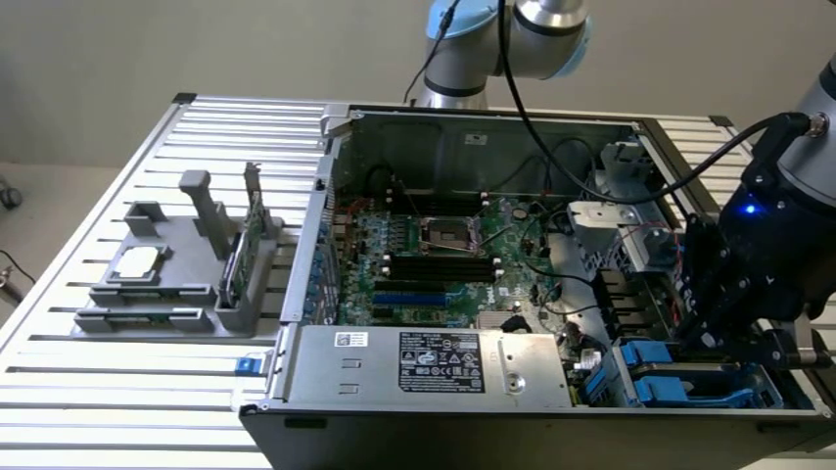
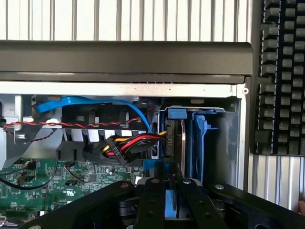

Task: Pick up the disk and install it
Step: 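Insert the second disk wire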

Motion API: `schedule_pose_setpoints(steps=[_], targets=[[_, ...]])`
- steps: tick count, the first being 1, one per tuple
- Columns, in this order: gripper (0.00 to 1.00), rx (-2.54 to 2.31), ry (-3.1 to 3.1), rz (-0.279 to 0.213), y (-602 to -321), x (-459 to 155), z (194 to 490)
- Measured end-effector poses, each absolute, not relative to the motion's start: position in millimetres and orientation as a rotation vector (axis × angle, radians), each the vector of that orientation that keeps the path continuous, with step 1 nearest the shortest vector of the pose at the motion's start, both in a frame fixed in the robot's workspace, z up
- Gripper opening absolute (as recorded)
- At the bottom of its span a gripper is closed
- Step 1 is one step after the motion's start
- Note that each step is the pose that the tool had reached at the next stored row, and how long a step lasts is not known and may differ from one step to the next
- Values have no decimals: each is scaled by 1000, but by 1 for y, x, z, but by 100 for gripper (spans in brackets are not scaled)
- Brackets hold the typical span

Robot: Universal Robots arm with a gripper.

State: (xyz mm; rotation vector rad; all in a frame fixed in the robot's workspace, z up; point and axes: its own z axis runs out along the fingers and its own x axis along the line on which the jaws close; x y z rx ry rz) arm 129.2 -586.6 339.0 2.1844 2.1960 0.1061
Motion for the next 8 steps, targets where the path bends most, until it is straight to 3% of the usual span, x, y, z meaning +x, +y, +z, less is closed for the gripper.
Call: schedule_pose_setpoints(steps=[8], targets=[[16, 2186, 2196, 104, -587, 130, 339]])
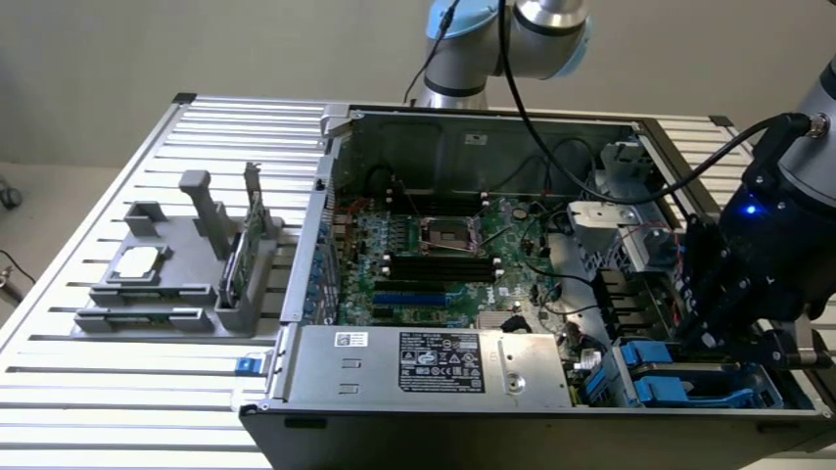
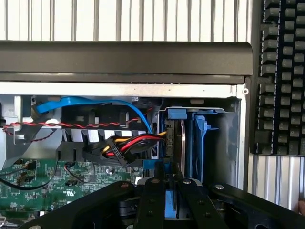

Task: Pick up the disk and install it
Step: 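Insert the second disk wire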

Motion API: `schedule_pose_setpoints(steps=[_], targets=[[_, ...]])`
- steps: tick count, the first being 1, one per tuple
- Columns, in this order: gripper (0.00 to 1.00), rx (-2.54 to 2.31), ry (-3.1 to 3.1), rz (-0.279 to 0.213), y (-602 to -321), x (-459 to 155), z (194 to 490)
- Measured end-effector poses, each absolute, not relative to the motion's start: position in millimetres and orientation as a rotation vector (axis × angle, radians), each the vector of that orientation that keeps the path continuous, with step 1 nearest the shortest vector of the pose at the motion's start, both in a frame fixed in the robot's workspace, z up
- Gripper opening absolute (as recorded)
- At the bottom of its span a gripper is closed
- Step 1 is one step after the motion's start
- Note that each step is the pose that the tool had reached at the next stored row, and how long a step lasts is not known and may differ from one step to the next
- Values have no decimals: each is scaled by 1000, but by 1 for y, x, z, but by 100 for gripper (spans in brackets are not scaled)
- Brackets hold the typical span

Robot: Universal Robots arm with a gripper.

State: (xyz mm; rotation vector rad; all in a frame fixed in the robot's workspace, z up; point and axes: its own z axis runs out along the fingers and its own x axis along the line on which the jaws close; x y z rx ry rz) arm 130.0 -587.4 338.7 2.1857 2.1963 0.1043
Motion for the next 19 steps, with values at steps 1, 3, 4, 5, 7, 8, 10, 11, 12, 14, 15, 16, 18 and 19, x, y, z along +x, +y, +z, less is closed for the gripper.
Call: schedule_pose_setpoints(steps=[1, 3, 4, 5, 7, 8, 10, 11, 12, 14, 15, 16, 18, 19], targets=[[16, 2186, 2196, 104, -588, 130, 339], [16, 2187, 2197, 103, -589, 130, 338], [16, 2187, 2197, 103, -590, 130, 338], [16, 2187, 2197, 103, -590, 130, 338], [16, 2188, 2197, 102, -590, 130, 338], [16, 2188, 2197, 103, -590, 130, 337], [16, 2188, 2197, 103, -590, 130, 336], [16, 2188, 2197, 103, -590, 130, 336], [16, 2188, 2197, 103, -590, 130, 335], [16, 2188, 2197, 103, -590, 130, 335], [16, 2188, 2197, 103, -590, 130, 335], [16, 2188, 2197, 103, -590, 130, 335], [16, 2188, 2197, 103, -590, 130, 334], [18, 2188, 2198, 104, -590, 130, 334]])
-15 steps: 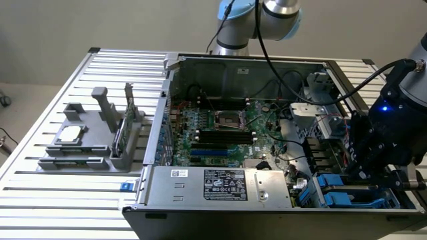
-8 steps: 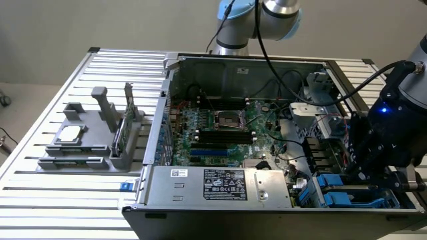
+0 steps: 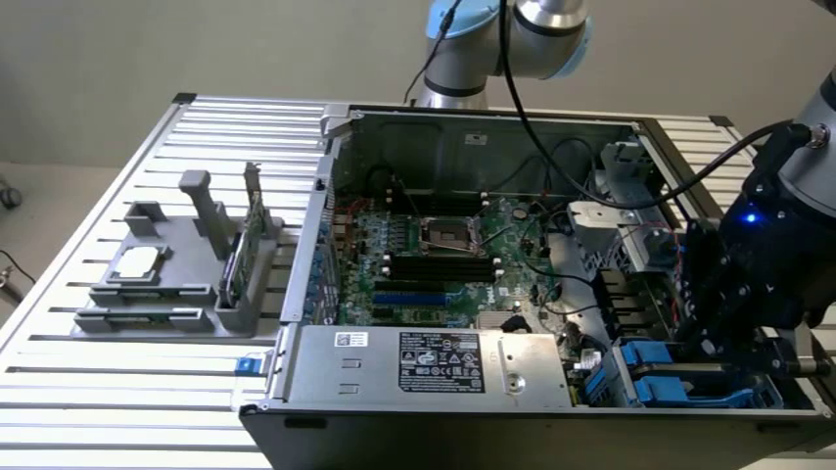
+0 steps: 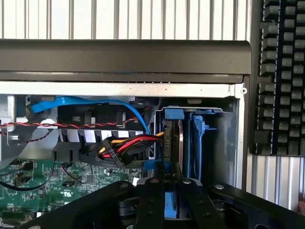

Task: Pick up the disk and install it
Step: 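Insert the second disk wire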

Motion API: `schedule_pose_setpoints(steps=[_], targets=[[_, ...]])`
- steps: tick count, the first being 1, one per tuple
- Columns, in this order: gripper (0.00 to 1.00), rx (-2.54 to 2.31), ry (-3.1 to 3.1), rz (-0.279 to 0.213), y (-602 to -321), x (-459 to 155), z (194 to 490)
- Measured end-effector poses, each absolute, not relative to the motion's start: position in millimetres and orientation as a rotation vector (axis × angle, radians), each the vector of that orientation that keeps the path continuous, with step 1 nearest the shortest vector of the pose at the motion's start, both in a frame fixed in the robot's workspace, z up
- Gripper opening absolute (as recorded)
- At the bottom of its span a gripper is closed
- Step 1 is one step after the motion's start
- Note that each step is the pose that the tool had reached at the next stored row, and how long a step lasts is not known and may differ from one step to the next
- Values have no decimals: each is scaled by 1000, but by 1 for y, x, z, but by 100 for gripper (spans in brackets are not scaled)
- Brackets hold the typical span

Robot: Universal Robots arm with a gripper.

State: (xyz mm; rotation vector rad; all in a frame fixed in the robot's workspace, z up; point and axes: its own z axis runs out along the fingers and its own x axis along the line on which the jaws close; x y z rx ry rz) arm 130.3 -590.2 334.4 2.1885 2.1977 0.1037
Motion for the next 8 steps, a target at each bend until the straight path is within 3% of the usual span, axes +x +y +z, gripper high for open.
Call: schedule_pose_setpoints(steps=[1, 2, 8], targets=[[18, 2189, 2198, 105, -590, 130, 334], [25, 2190, 2199, 106, -590, 130, 335], [25, 2192, 2201, 109, -590, 126, 345]])
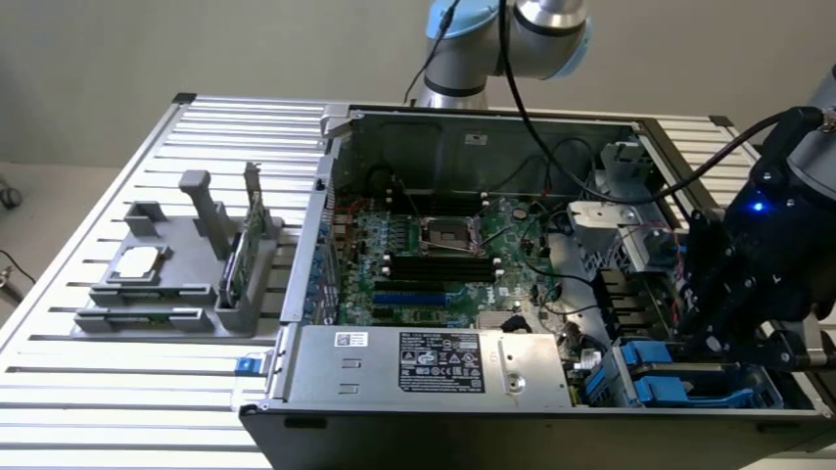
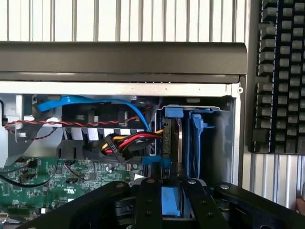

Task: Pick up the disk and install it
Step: 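Insert the second disk wire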

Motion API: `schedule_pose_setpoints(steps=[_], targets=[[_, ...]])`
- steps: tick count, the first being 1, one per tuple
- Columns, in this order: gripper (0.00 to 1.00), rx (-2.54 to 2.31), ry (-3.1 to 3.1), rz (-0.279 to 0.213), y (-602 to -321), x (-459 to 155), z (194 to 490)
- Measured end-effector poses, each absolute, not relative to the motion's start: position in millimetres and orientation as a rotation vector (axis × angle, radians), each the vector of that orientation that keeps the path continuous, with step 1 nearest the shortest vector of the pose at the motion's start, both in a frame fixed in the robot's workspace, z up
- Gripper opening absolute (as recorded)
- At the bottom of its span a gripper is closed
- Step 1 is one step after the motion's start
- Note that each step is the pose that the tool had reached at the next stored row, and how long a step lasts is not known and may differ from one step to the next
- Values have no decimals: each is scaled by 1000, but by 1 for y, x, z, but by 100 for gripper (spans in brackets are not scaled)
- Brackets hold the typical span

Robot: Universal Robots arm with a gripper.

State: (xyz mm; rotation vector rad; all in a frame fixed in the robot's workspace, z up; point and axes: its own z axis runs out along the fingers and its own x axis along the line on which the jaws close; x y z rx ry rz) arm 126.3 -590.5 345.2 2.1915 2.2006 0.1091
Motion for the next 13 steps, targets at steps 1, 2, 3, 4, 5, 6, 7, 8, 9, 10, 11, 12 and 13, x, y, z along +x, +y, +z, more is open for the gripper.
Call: schedule_pose_setpoints(steps=[1, 2, 3, 4, 5, 6, 7, 8, 9, 10, 11, 12, 13], targets=[[25, 2192, 2201, 111, -590, 124, 346], [25, 2193, 2202, 113, -590, 121, 347], [25, 2194, 2202, 114, -590, 119, 348], [25, 2194, 2203, 114, -590, 116, 348], [25, 2194, 2203, 114, -590, 113, 349], [25, 2194, 2203, 114, -590, 111, 350], [25, 2194, 2203, 114, -590, 109, 351], [25, 2194, 2203, 114, -590, 108, 353], [23, 2194, 2203, 114, -589, 106, 354], [16, 2194, 2203, 114, -589, 104, 356], [16, 2194, 2203, 114, -588, 103, 358], [11, 2194, 2203, 114, -588, 102, 359], [11, 2194, 2203, 114, -588, 101, 359]])
